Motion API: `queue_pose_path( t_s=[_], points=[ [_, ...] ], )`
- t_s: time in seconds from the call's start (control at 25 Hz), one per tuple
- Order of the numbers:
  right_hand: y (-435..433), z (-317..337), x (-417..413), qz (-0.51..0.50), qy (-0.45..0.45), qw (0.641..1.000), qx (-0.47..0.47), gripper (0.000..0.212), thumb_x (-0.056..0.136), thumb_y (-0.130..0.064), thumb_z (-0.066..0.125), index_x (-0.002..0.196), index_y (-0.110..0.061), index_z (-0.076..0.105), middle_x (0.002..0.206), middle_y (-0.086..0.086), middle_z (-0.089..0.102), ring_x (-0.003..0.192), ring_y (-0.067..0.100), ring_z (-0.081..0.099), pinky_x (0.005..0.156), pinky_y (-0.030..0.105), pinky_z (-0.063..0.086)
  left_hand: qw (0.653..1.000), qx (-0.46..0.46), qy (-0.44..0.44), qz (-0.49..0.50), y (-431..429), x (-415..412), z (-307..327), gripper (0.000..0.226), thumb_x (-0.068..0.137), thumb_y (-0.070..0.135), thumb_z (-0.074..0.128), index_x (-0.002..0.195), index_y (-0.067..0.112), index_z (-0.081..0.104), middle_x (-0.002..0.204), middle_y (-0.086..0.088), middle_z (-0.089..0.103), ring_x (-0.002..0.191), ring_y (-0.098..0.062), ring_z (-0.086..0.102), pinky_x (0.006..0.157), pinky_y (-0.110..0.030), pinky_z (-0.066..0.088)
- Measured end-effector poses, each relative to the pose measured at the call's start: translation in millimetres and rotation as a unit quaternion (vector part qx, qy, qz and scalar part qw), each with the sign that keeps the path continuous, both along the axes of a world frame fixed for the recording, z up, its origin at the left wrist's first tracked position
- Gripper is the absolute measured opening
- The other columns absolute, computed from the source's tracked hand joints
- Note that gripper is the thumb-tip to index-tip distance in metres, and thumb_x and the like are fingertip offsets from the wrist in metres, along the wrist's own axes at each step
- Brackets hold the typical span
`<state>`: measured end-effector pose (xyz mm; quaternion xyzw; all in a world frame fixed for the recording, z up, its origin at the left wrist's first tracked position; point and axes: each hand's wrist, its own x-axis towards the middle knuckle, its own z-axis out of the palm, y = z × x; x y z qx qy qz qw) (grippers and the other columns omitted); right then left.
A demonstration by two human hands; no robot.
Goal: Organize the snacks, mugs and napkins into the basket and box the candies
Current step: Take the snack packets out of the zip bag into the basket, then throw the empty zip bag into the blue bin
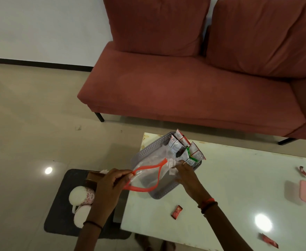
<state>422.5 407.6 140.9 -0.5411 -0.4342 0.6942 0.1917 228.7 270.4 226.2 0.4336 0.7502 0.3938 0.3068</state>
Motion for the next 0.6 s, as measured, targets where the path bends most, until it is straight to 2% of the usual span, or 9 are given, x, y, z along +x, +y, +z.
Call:
queue_pose_path(
  t_s=[0.08,0.12,0.2,0.24,0.32,0.4,0.44,0.52,0.6],
  points=[
    [-2.5,18.2,11.8,-0.026,0.024,0.999,-0.013,0.014,0.095,-0.003,0.044,0.102,0.000,0.055,0.102,0.010,0.059,0.106,0.029,0.054,0.080,0.033,0.055,1.000,-0.002,-0.026,0.014,-17.0,12.0,-3.7,0.013,0.084,0.005,0.061,0.092,0.014,0.068,0.092,0.001,0.065,0.089,-0.012,0.062,0.077,-0.007,0.050],
    [-3.6,26.1,15.9,-0.045,0.038,0.998,-0.020,0.017,0.093,-0.001,0.044,0.103,0.002,0.057,0.108,0.017,0.061,0.107,0.032,0.057,0.083,0.037,0.055,0.999,-0.010,-0.034,0.022,-22.3,17.4,-6.9,0.013,0.084,0.006,0.063,0.090,0.017,0.067,0.094,0.006,0.062,0.092,-0.012,0.061,0.080,-0.010,0.050],
    [-9.6,39.3,25.6,-0.082,0.083,0.992,-0.046,0.025,0.091,-0.001,0.044,0.110,-0.004,0.059,0.122,0.030,0.058,0.110,0.039,0.058,0.095,0.051,0.050,0.999,-0.030,-0.022,0.021,-28.5,26.9,-13.4,0.017,0.082,0.012,0.066,0.097,0.019,0.065,0.105,0.011,0.056,0.103,-0.011,0.055,0.083,-0.006,0.046],
    [-14.2,44.7,31.7,-0.097,0.112,0.987,-0.059,0.030,0.091,-0.002,0.045,0.119,-0.007,0.057,0.124,0.028,0.058,0.112,0.041,0.058,0.095,0.053,0.049,0.999,-0.043,-0.012,0.013,-29.5,31.9,-15.9,0.029,0.081,0.016,0.068,0.109,0.017,0.062,0.116,0.011,0.052,0.112,-0.009,0.050,0.086,-0.004,0.041],
    [-24.3,49.3,41.3,-0.102,0.152,0.979,-0.086,0.035,0.095,-0.008,0.045,0.130,-0.013,0.050,0.123,0.018,0.061,0.105,0.033,0.063,0.081,0.044,0.057,0.998,-0.055,-0.020,-0.006,-27.3,41.0,-22.3,0.068,0.077,0.020,0.073,0.136,0.017,0.040,0.136,0.014,0.033,0.126,-0.003,0.032,0.102,-0.015,0.031],
    [-34.7,50.8,47.0,-0.098,0.156,0.975,-0.125,0.035,0.097,-0.013,0.044,0.132,-0.009,0.050,0.119,0.015,0.063,0.096,0.027,0.064,0.071,0.036,0.058,0.996,-0.062,-0.044,-0.048,-21.9,50.5,-27.3,0.088,0.074,0.021,0.076,0.144,0.023,0.022,0.140,0.018,0.022,0.129,-0.001,0.022,0.105,-0.026,0.029],
    [-39.3,51.7,50.0,-0.095,0.164,0.971,-0.146,0.035,0.098,-0.015,0.043,0.131,-0.007,0.051,0.119,0.016,0.062,0.098,0.028,0.062,0.073,0.036,0.057,0.993,-0.067,-0.062,-0.079,-18.8,55.8,-27.9,0.087,0.075,0.020,0.074,0.143,0.027,0.019,0.139,0.020,0.023,0.130,-0.002,0.024,0.105,-0.025,0.031],
    [-46.5,54.5,57.1,-0.078,0.202,0.957,-0.193,0.033,0.098,-0.017,0.042,0.127,-0.006,0.054,0.121,0.019,0.059,0.106,0.033,0.057,0.084,0.041,0.052,0.975,-0.083,-0.156,-0.136,-15.1,63.4,-27.2,0.074,0.081,0.012,0.067,0.132,0.040,0.021,0.134,0.019,0.037,0.127,-0.007,0.039,0.096,-0.017,0.043],
    [-55.5,59.2,66.0,-0.057,0.256,0.937,-0.232,0.030,0.097,-0.015,0.040,0.118,-0.005,0.060,0.110,0.021,0.066,0.096,0.033,0.065,0.080,0.044,0.058,0.956,-0.094,-0.245,-0.133,-16.0,70.8,-22.7,0.062,0.084,0.007,0.062,0.122,0.043,0.029,0.123,0.013,0.051,0.110,-0.002,0.057,0.082,-0.013,0.051]
  ],
)
